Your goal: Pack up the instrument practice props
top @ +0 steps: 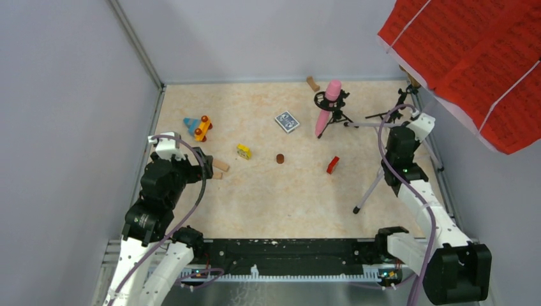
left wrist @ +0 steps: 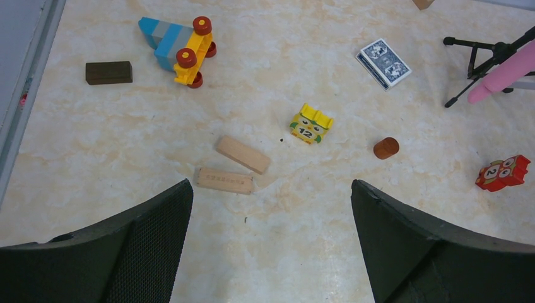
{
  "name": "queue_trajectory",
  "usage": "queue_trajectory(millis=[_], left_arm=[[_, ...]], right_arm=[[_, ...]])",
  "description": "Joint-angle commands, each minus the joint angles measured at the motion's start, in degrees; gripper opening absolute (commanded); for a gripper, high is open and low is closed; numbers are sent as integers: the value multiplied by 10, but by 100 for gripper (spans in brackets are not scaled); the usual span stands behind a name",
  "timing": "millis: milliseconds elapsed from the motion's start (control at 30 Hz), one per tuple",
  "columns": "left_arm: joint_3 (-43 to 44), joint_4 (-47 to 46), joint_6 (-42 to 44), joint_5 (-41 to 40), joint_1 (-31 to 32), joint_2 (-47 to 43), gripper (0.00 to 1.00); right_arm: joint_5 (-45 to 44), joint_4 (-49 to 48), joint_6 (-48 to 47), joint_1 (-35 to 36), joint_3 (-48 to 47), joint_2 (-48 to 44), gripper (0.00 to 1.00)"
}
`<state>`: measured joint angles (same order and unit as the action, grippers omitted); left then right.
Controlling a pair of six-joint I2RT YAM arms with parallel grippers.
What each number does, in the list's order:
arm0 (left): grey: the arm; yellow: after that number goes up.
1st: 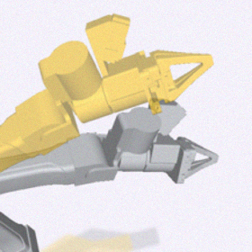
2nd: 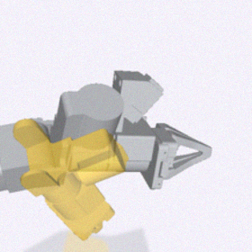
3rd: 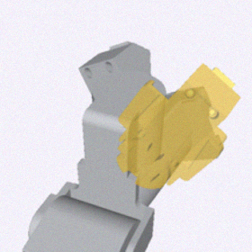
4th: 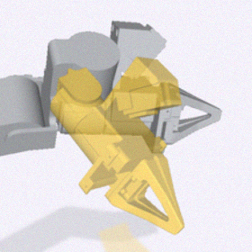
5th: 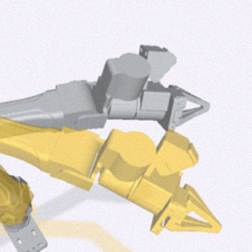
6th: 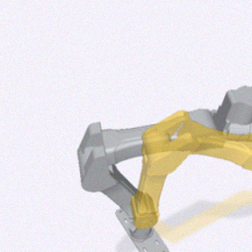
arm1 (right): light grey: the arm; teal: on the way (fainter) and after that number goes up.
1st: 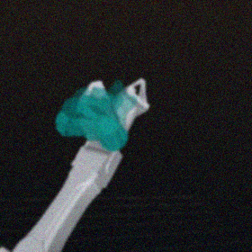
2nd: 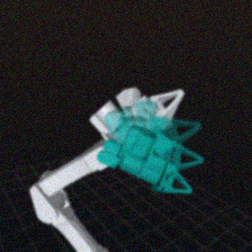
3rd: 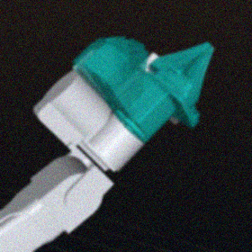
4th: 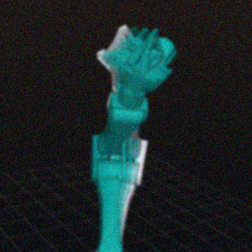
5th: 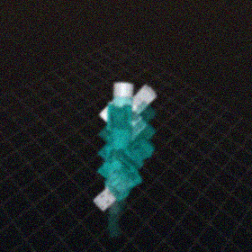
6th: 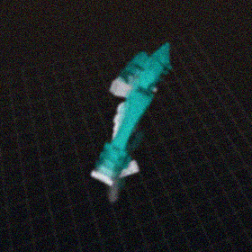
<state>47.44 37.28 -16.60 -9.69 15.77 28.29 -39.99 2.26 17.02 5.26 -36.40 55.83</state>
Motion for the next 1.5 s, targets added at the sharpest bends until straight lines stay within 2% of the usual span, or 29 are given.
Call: queue_trajectory(millis=[0,333,733,867,1100,1233,1333,1467], left_arm=[[-3,-22,-3,6,-3,2,99],[-3,-23,-3,6,-3,2,99],[-3,-22,-2,8,-5,2,99],[-3,-23,-2,8,-6,2,99],[-2,-22,-2,8,-5,2,99],[-3,-22,-2,7,-7,2,99],[-4,-23,-2,8,-7,3,99],[-3,-22,-3,7,-7,4,99]], right_arm=[[-25,-6,-68,-3,-6,-41,0],[43,95,-113,-2,-71,-137,0],[276,172,-78,21,-91,-236,0],[306,177,-66,43,-88,-240,0],[302,130,-30,88,-54,-231,0],[263,92,-22,127,-47,-209,0],[217,71,-21,185,-59,-184,0],[114,50,-22,294,-73,-145,0]])
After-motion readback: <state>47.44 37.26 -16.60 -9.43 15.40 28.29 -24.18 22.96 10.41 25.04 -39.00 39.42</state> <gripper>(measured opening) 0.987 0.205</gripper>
